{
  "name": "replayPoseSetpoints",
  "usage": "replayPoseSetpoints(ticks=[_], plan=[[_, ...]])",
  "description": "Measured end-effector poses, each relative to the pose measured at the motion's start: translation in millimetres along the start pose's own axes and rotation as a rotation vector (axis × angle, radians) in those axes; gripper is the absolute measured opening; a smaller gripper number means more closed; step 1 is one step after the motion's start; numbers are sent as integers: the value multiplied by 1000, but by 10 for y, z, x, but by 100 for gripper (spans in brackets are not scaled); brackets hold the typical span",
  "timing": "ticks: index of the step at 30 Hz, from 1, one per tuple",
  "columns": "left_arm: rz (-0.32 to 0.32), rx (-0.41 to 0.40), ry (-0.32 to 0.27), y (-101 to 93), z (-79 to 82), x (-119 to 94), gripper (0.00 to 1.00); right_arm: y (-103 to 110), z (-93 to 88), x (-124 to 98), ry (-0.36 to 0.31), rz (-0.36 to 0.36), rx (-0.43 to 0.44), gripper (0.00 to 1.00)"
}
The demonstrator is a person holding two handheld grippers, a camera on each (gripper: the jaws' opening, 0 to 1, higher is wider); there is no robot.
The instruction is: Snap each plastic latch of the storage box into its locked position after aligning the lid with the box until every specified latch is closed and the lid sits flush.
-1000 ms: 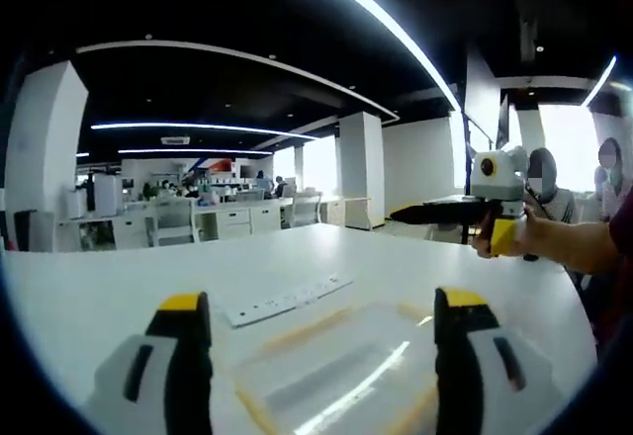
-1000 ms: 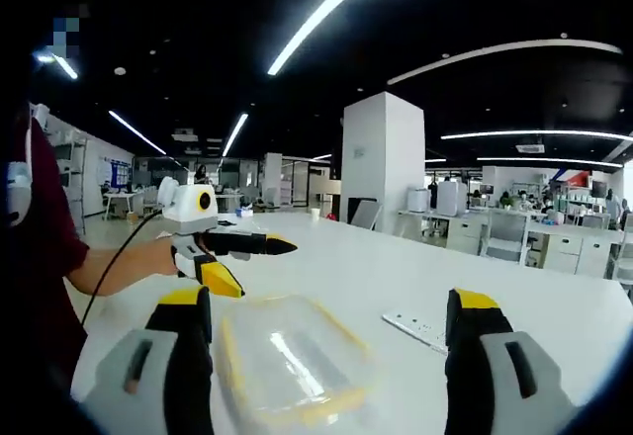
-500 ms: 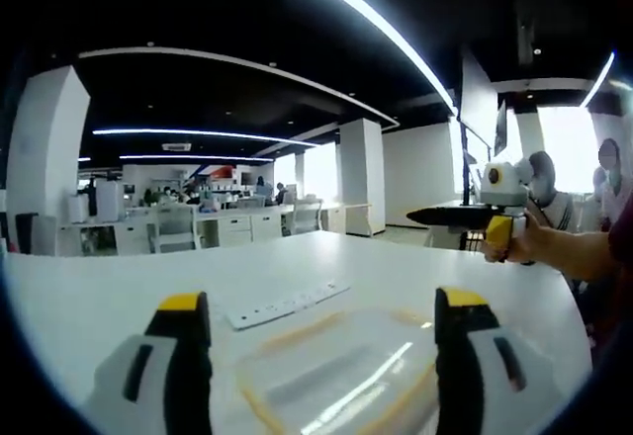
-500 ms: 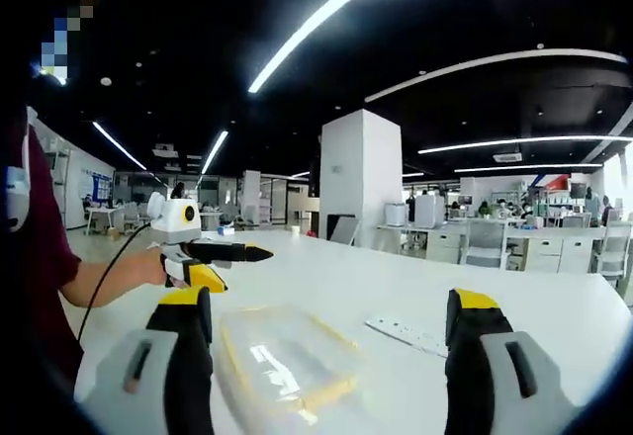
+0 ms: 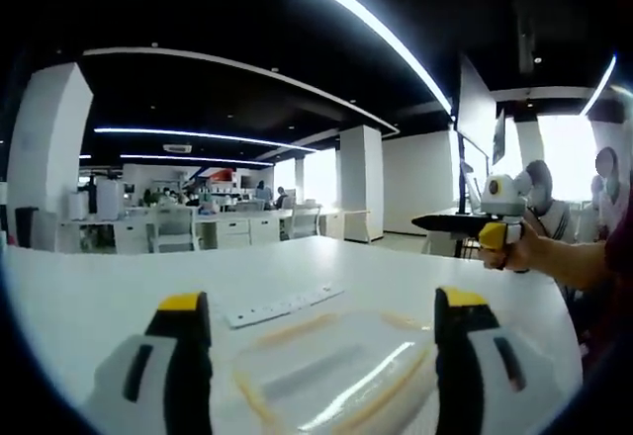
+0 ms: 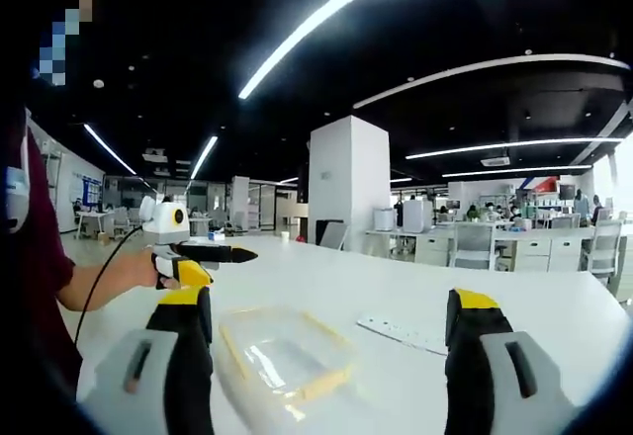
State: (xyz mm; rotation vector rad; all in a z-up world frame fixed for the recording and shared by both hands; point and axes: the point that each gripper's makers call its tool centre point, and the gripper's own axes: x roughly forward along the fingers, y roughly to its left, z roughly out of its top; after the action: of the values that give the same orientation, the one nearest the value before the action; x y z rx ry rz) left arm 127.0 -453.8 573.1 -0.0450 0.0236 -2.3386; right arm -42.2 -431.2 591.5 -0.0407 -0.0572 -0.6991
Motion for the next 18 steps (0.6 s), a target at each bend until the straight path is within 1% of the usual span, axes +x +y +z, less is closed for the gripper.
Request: replayPoseSetpoints(ticks=[5,14,18], plan=[[2,4,-8,-11,28,-48,95,25,-15,-49,-1,-11,-5,100],[-2,7,-1,-47,-1,-136,95,42,-38,-115,-6,-29,-3,100],[0,8,-4,-55,8,-175,94,53,-22,-139,-15,-36,0,100]])
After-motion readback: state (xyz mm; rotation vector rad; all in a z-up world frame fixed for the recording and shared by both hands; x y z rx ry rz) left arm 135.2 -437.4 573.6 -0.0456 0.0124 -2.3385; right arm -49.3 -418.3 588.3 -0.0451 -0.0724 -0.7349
